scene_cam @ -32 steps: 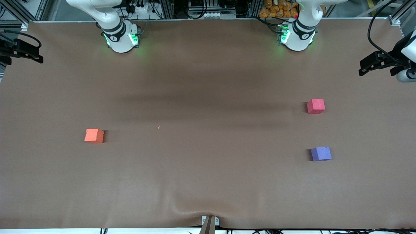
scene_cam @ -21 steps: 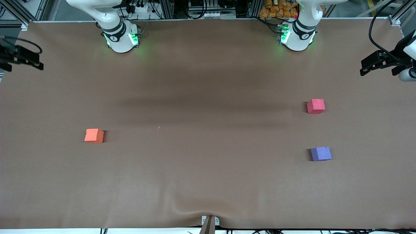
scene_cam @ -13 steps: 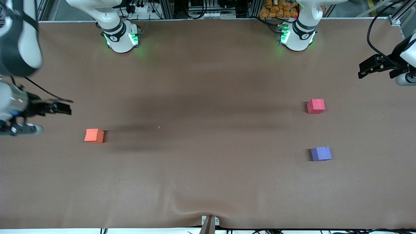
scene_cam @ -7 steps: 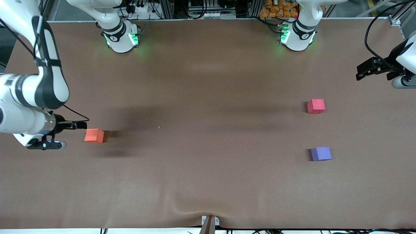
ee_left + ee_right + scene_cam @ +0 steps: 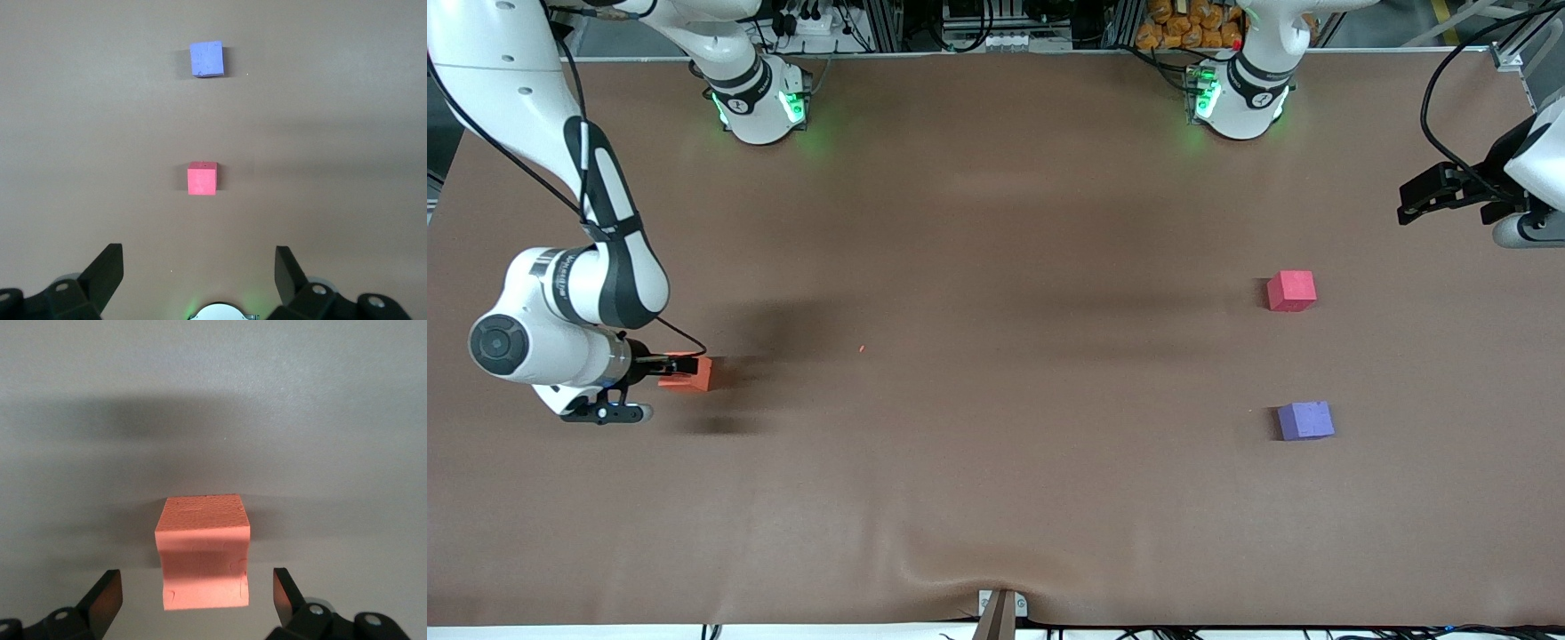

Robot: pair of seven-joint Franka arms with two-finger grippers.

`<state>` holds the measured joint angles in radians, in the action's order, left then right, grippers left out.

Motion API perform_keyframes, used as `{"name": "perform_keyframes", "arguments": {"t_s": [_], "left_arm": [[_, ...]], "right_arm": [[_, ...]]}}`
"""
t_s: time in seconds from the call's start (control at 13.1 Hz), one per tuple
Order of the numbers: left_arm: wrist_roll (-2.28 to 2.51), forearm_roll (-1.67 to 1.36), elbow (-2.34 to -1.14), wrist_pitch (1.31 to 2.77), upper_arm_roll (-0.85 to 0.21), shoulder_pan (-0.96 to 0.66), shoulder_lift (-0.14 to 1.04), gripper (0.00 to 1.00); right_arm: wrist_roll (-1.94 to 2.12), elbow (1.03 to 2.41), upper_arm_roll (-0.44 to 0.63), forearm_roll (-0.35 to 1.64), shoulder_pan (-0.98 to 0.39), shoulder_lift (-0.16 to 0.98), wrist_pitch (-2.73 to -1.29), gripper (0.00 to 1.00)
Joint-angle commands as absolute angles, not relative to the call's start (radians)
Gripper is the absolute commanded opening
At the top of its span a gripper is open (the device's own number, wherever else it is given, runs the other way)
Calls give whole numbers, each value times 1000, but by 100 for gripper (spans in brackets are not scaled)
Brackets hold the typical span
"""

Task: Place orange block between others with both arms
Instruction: 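Lower the right gripper and grasp the orange cube, then carry the orange cube toward the table middle with the right gripper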

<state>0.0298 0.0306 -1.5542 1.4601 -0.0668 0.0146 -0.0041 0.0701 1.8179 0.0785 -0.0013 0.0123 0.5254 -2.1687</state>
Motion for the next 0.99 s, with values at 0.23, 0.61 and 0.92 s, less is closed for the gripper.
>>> {"name": "perform_keyframes", "arguments": {"t_s": [0.23, 0.61, 0.92], "left_arm": [[23, 26, -1571, 1473, -72, 21, -14, 100], [23, 26, -1571, 1473, -72, 21, -14, 100], [23, 26, -1574, 1474, -72, 21, -12, 100]], "right_arm": [[130, 1832, 71, 14, 26, 561, -2227, 100], [164, 1836, 72, 12, 25, 580, -2235, 81], [160, 1827, 68, 14, -1, 537, -2200, 40]]}}
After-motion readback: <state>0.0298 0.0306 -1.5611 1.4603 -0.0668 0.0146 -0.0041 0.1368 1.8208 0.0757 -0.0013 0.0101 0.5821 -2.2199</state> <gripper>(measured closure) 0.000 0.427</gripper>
